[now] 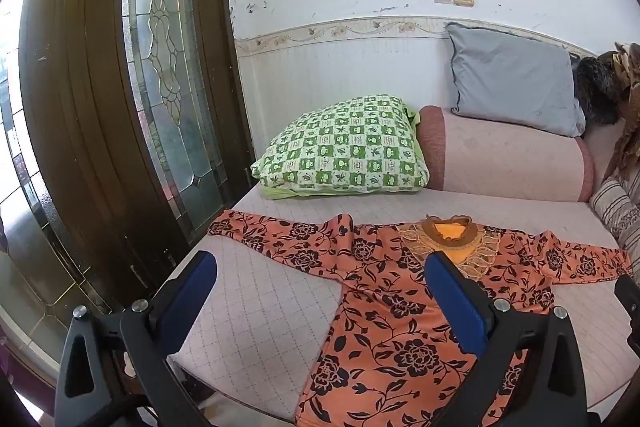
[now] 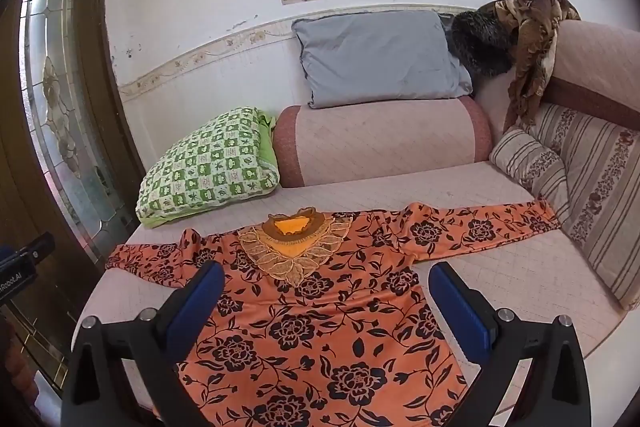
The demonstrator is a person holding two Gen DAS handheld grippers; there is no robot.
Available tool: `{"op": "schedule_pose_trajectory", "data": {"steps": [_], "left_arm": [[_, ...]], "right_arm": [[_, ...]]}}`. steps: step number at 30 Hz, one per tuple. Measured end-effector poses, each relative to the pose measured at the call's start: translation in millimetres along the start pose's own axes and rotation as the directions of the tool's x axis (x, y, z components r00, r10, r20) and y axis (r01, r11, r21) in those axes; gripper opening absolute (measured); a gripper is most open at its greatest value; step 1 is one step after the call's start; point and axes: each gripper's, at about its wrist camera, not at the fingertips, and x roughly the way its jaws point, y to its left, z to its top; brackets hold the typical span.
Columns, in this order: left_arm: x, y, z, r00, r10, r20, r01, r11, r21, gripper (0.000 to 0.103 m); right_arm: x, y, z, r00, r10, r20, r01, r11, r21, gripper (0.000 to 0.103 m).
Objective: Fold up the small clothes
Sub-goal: 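Move both grippers toward the orange blouse's sleeve cuffs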
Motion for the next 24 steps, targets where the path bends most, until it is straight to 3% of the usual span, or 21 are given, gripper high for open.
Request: {"op": "schedule_pose_trajectory", "data": {"steps": [24], "left_arm": [[16.0, -15.0, -3.2, 0.999, -0.014, -0.033, 0.015, 0.999, 0.028, 0.103]], "right_arm": [[19.8, 5.8, 1.1, 0.999, -0.010, -0.035, 0.009, 1.000, -0.024, 0.103]]}}
